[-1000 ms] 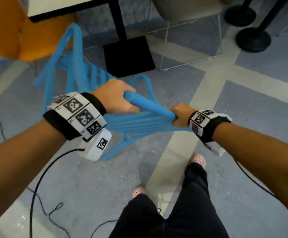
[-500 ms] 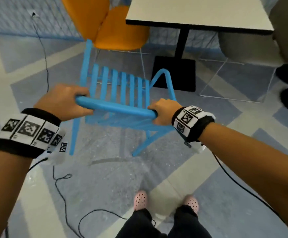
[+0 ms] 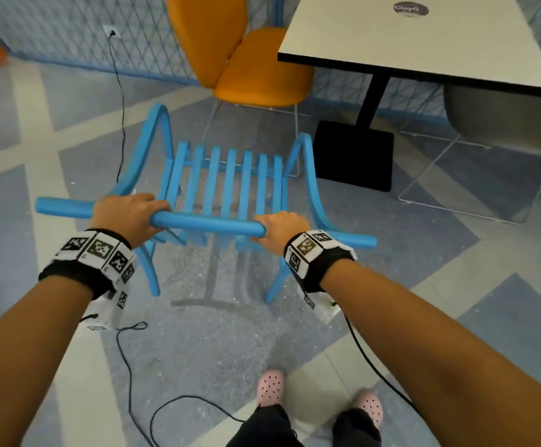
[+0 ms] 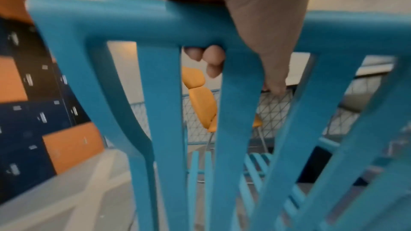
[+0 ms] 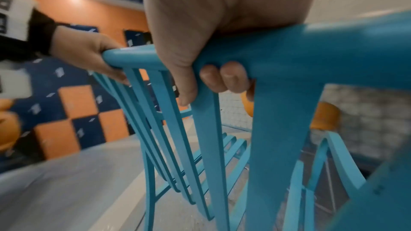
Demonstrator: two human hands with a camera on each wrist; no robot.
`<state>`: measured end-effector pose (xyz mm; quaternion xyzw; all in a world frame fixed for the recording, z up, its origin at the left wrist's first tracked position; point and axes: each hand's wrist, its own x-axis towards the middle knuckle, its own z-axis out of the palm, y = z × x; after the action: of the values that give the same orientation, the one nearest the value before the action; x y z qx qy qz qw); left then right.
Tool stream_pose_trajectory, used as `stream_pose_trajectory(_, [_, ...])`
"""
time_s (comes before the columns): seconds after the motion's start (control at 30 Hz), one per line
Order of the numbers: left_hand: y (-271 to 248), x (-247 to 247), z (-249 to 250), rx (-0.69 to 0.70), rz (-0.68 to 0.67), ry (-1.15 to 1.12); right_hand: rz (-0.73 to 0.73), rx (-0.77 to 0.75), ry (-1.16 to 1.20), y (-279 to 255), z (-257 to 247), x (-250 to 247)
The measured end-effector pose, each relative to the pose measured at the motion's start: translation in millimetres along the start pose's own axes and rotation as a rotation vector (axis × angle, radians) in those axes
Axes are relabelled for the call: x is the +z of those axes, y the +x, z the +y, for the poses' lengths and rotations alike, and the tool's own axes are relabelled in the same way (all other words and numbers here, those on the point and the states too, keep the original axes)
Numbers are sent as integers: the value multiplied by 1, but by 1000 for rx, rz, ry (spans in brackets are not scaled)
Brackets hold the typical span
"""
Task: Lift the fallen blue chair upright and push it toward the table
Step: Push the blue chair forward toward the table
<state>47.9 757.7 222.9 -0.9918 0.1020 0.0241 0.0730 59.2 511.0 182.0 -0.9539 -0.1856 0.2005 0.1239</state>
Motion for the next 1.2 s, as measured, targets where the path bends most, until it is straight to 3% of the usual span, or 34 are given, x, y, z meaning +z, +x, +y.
stream_pose_trajectory(0.27, [-40,56,-15,-141,-203,-146,-101,-92,-219,28,-29,10])
stream_pose_trajectory(0.47, [-33,69,7,-135,-238,-216,-152,-66,-357,27,-7,-1])
stream_pose_trajectory(0.6, [-28,68,2,-72,-287,-218,-119,-105,-293,28,-3,1])
stream_pose_trajectory(0.7, [-35,70,-4,-91,-263,-324,-23,-68,-194,26,7,1])
stream_pose_trajectory(0.83, [-40,72,-3,-154,-192,-301,-107,116,-356,27,23,-7])
stream_pose_trajectory(1.03, [-42,69,9,-207,-203,-211,-112,41,-340,9,24,-3])
stream_pose_trajectory(1.2, [-61,70,27,-121,-138,-187,-134,19,-284,-46,35,14])
